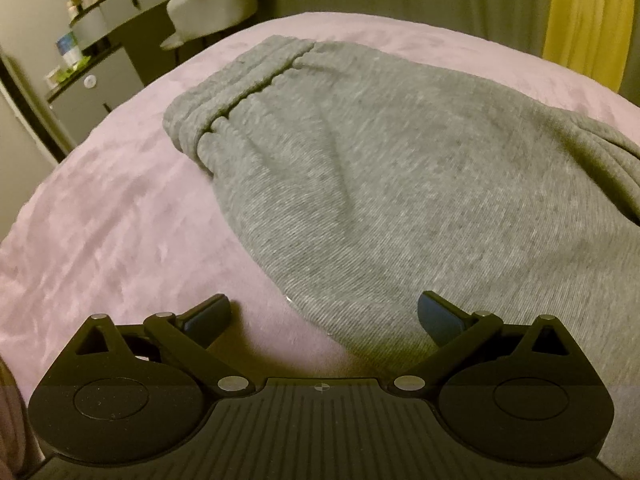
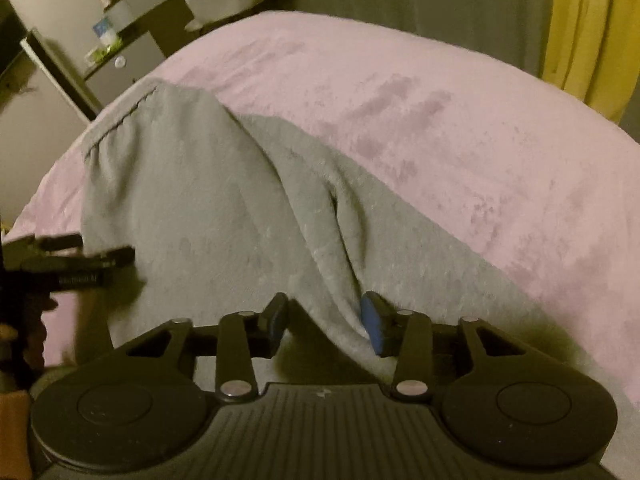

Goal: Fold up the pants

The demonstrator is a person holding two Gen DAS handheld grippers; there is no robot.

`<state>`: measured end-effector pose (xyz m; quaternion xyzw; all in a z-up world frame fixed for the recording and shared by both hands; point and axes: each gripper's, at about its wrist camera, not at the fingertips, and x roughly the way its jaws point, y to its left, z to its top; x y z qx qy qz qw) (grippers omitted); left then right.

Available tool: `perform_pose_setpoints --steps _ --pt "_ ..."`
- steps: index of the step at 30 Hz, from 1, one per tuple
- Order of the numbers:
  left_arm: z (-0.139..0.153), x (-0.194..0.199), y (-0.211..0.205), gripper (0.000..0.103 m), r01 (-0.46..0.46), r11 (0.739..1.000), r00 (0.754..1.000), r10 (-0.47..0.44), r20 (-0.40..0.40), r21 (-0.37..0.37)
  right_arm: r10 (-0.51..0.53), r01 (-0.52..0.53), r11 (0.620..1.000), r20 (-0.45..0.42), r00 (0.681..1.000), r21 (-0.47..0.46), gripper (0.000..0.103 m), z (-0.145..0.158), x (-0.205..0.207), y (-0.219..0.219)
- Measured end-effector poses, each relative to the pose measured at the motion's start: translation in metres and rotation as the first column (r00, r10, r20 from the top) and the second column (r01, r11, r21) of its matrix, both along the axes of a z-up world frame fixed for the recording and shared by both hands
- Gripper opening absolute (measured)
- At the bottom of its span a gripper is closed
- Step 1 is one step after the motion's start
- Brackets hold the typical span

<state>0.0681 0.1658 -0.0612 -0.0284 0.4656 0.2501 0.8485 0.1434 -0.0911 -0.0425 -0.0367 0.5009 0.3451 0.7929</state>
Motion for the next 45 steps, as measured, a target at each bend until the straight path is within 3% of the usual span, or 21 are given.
perform_pose_setpoints --steps 2,4,6,8,11,13,16,18,20,21,22,24,28,33,35,37,40,41,42,43,45 --pt "0.007 0.002 -0.009 0.103 0.035 0.998 0.999 -0.035 0.006 0.050 0.003 -0.003 1.000 -0.005 1.000 -0.006 0.047 0.001 -0.001 -0.005" --pt "0.017 0.006 -0.032 0.103 0.131 0.980 0.990 -0.138 0.040 0.147 -0.030 0.032 0.999 -0.038 0.999 0.041 0.050 -0.001 0.003 -0.015" --pt "0.020 0.009 -0.051 0.103 0.186 0.957 0.978 -0.202 0.054 0.223 -0.094 0.104 0.988 -0.094 0.991 0.111 0.051 -0.007 0.011 -0.027" --pt "0.014 0.014 -0.059 0.103 0.200 0.948 0.977 -0.213 0.030 0.248 -0.171 0.206 0.960 -0.183 0.968 0.191 0.051 -0.014 0.021 -0.043" --pt "0.006 0.019 -0.045 0.103 0.149 0.967 0.989 -0.148 -0.019 0.208 -0.303 0.394 0.879 -0.322 0.897 0.269 0.047 -0.027 0.033 -0.072" --pt "0.011 0.017 -0.037 0.102 0.119 0.979 0.992 -0.124 0.020 0.165 -0.372 0.500 0.815 -0.397 0.839 0.293 0.042 -0.037 0.037 -0.089" --pt "0.021 0.022 -0.045 0.102 0.144 0.972 0.986 -0.158 0.061 0.188 -0.435 0.623 0.722 -0.503 0.747 0.301 0.042 -0.052 0.037 -0.097" --pt "0.024 0.033 -0.054 0.102 0.179 0.965 0.979 -0.195 0.066 0.191 -0.446 0.642 0.715 -0.525 0.725 0.279 0.042 -0.053 0.039 -0.092" --pt "0.027 0.045 -0.060 0.102 0.218 0.960 0.966 -0.237 0.098 0.175 -0.434 0.660 0.696 -0.566 0.701 0.283 0.062 -0.054 0.045 -0.089" --pt "0.026 0.052 -0.062 0.099 0.229 0.959 0.963 -0.248 0.102 0.169 -0.421 0.674 0.680 -0.599 0.681 0.289 0.066 -0.054 0.047 -0.089" --pt "0.024 0.058 -0.063 0.089 0.243 0.956 0.960 -0.261 0.102 0.163 -0.408 0.684 0.670 -0.627 0.664 0.289 0.068 -0.054 0.050 -0.089" --pt "0.015 0.069 -0.063 0.078 0.242 0.953 0.964 -0.257 0.065 0.182 -0.383 0.684 0.675 -0.662 0.644 0.275 0.068 -0.054 0.052 -0.087" --pt "-0.006 0.067 -0.057 0.089 0.211 0.931 0.972 -0.231 0.034 0.298 -0.349 0.667 0.696 -0.688 0.637 0.265 0.064 -0.050 0.043 -0.094" --pt "-0.006 0.066 -0.062 0.078 0.222 0.927 0.966 -0.251 0.058 0.302 -0.345 0.712 0.660 -0.746 0.570 0.239 0.065 -0.063 0.040 -0.090" --pt "-0.004 0.065 -0.068 0.078 0.271 0.924 0.949 -0.303 0.084 0.269 -0.351 0.743 0.618 -0.756 0.552 0.255 0.074 -0.069 0.046 -0.084" --pt "-0.005 0.063 -0.074 0.078 0.287 0.912 0.942 -0.325 0.088 0.294 -0.354 0.770 0.580 -0.769 0.532 0.265 0.086 -0.074 0.053 -0.079" --pt "-0.007 0.063 -0.067 0.079 0.279 0.924 0.943 -0.315 0.104 0.263 -0.390 0.777 0.573 -0.747 0.538 0.260 0.089 -0.070 0.061 -0.065" --pt "-0.008 0.064 -0.063 0.080 0.270 0.933 0.946 -0.302 0.113 0.237 -0.402 0.770 0.571 -0.721 0.565 0.285 0.073 -0.066 0.061 -0.061" --pt "-0.008 0.065 -0.059 0.084 0.258 0.941 0.950 -0.288 0.120 0.217 -0.416 0.760 0.564 -0.684 0.600 0.323 0.049 -0.062 0.063 -0.059" --pt "-0.009 0.065 -0.054 0.087 0.246 0.948 0.953 -0.275 0.126 0.204 -0.433 0.752 0.560 -0.651 0.623 0.348 0.013 -0.061 0.067 -0.057" --pt "-0.009 0.063 -0.048 0.091 0.227 0.957 0.958 -0.253 0.138 0.181 -0.481 0.771 0.538 -0.627 0.612 0.340 0.011 -0.065 0.076 -0.058"
